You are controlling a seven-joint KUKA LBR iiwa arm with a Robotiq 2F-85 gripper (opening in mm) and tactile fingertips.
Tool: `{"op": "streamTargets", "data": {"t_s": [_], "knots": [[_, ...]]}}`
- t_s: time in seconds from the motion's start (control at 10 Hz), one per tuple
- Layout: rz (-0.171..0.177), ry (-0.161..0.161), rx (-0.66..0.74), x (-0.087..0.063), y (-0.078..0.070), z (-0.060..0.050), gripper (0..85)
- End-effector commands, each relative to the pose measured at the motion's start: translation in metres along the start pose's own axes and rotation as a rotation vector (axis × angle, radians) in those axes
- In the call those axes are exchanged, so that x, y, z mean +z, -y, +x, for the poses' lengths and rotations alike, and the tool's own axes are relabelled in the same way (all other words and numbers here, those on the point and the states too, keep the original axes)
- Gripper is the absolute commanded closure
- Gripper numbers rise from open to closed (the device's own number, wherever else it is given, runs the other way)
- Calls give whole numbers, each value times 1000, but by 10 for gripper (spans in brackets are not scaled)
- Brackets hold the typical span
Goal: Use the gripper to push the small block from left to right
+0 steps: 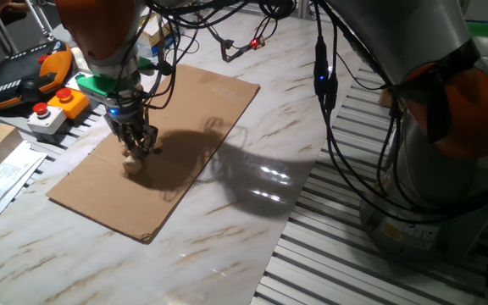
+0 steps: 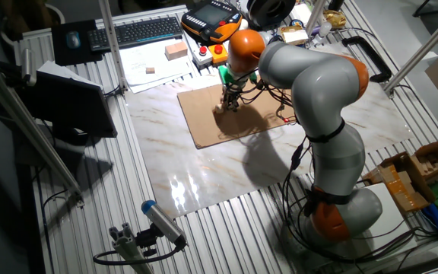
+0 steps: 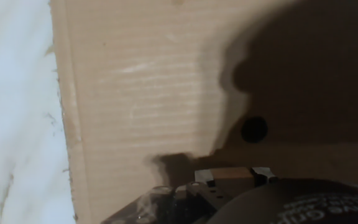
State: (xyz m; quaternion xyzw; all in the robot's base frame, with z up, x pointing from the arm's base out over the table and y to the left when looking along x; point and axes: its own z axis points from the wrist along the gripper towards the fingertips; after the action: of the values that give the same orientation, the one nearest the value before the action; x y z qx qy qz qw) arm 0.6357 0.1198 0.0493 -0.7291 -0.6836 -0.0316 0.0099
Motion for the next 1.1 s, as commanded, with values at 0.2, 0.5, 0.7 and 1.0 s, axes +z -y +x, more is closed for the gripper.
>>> {"op": "streamTargets", "data": {"t_s": [0.2, 0.5, 0.7, 1.0], "knots": [[0, -2, 5, 2, 2, 8, 840], [5, 1, 9, 1, 2, 15, 840], [6, 3, 9, 0, 3, 21, 840], [9, 3, 17, 0, 5, 31, 840]]}}
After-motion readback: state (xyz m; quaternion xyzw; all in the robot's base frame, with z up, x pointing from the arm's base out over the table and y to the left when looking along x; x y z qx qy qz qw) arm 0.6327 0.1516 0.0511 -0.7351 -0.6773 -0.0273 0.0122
